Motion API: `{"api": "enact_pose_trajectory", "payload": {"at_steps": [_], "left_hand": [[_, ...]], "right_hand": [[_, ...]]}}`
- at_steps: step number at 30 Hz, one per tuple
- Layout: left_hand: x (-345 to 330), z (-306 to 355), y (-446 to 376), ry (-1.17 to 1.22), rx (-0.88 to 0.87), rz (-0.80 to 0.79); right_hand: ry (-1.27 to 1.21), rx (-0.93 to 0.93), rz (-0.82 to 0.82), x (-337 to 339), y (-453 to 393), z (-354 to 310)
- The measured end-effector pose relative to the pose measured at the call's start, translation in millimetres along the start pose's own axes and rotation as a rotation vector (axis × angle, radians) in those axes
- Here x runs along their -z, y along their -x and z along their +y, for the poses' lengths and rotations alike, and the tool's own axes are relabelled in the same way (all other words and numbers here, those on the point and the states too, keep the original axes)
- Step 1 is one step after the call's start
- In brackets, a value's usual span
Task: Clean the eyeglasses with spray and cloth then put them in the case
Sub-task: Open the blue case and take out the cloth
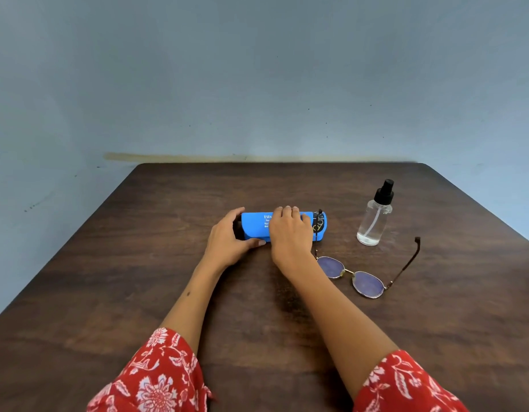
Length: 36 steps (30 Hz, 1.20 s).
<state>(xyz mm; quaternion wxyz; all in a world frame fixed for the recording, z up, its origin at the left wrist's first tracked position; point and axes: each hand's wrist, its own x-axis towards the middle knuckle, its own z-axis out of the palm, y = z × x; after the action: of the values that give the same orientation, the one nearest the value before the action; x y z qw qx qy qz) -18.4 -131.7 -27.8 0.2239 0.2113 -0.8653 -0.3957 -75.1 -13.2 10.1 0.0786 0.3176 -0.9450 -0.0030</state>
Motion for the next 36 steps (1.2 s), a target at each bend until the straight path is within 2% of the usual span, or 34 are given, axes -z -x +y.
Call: {"api": "enact_pose_trajectory", "payload": {"at_steps": [5, 13, 21, 28, 36], "left_hand": [[5.1, -2.1, -1.0, -0.002, -0.013, -0.015], [7.8, -1.4, -1.0, -0.053, -0.021, -0.029], [20.9, -12.8, -5.2, -0.011, -0.004, -0.017], [21.6, -16.5, -7.4, 0.034, 0.028, -0.058], [20.7, -18.6, -9.2, 0.001, 0.049, -0.098]], "right_hand": [[0.017, 0.036, 0.048, -1.2, 0.6, -5.5], [0.074, 0.051, -0.008, 9.4, -9.1, -12.4], [0.08, 0.152, 0.048, 13.8, -13.9, -21.7], [-0.079, 0.114, 0.032, 43.1, -33.9, -9.0], [-0.263, -0.01, -0.006, 42.0, -60.9, -16.5]]}}
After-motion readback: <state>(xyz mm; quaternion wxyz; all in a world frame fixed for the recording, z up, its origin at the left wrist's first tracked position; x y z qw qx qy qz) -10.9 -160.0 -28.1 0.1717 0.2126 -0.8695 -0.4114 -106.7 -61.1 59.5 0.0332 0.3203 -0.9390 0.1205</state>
